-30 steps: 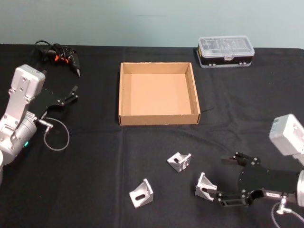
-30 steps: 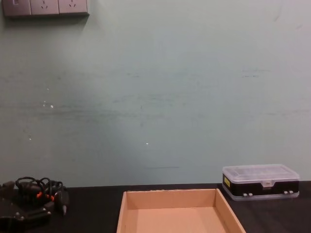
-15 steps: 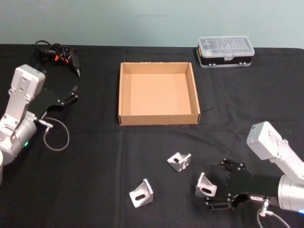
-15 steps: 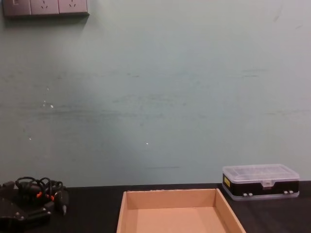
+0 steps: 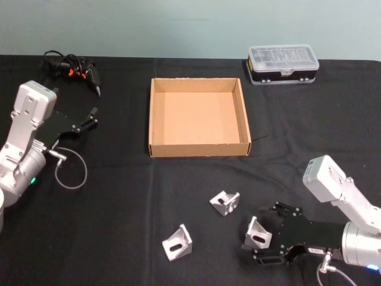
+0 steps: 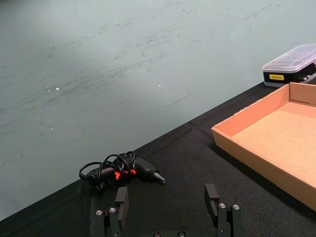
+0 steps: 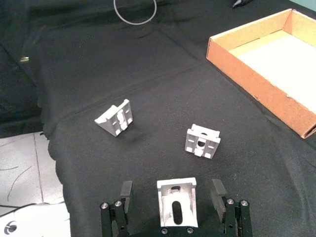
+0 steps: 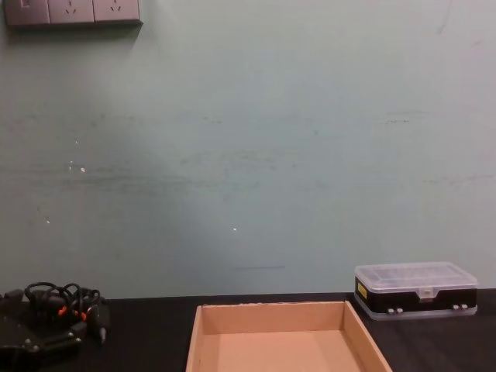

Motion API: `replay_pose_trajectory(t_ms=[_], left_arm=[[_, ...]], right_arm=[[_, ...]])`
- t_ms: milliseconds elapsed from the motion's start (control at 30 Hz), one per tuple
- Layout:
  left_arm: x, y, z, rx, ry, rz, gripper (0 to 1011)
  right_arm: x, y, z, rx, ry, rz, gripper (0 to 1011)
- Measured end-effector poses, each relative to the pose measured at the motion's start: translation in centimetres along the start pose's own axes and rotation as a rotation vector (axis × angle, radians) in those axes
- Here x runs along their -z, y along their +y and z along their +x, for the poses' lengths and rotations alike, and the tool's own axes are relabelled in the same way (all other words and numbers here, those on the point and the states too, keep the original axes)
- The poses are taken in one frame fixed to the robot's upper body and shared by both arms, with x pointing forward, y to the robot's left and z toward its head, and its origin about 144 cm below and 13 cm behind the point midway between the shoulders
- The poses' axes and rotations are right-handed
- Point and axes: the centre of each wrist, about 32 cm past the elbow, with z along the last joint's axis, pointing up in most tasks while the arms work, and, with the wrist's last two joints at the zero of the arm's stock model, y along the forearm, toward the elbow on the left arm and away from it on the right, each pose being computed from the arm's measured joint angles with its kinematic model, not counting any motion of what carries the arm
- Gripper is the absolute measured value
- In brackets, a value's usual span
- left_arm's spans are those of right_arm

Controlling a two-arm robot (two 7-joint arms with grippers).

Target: Use one hand to pick up the angle iron from the table and place it into the box.

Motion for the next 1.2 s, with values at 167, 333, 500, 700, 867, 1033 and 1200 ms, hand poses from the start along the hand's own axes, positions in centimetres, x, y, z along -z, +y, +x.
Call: replay_pose_trajectory(t_ms=[167,333,500,700,867,1033,1200], left_arm=[[0.0,0.0,0.0,0.0,0.0,0.0,1011],[0.0,0.0,0.0,0.0,0.0,0.0,1011],[0.0,0.0,0.0,0.0,0.0,0.0,1011],[0.0,0.0,0.0,0.0,0.0,0.0,1011],[0.0,0.0,0.0,0.0,0.0,0.0,1011],[0.0,0.0,0.0,0.0,0.0,0.0,1011],[0.0,0.0,0.0,0.0,0.0,0.0,1011]], right_arm=[[0.1,0.6,0.1,-0.002,0.005,0.004,1003],[0.1,1.0,0.1,-0.007,0.005,0.004,1003],[0.2,1.3,0.0,-0.01,0.01,0.001,1003],[0.4,1.6,-0.1,-0.015,0.017,-0.001,1003],[0.5,1.7,-0.2,-0.017,0.023,0.0,1003],[0.5,1.8,-0.2,-0.017,0.025,0.004,1003],[0.6,1.9,-0.2,-0.018,0.026,0.01,1003]])
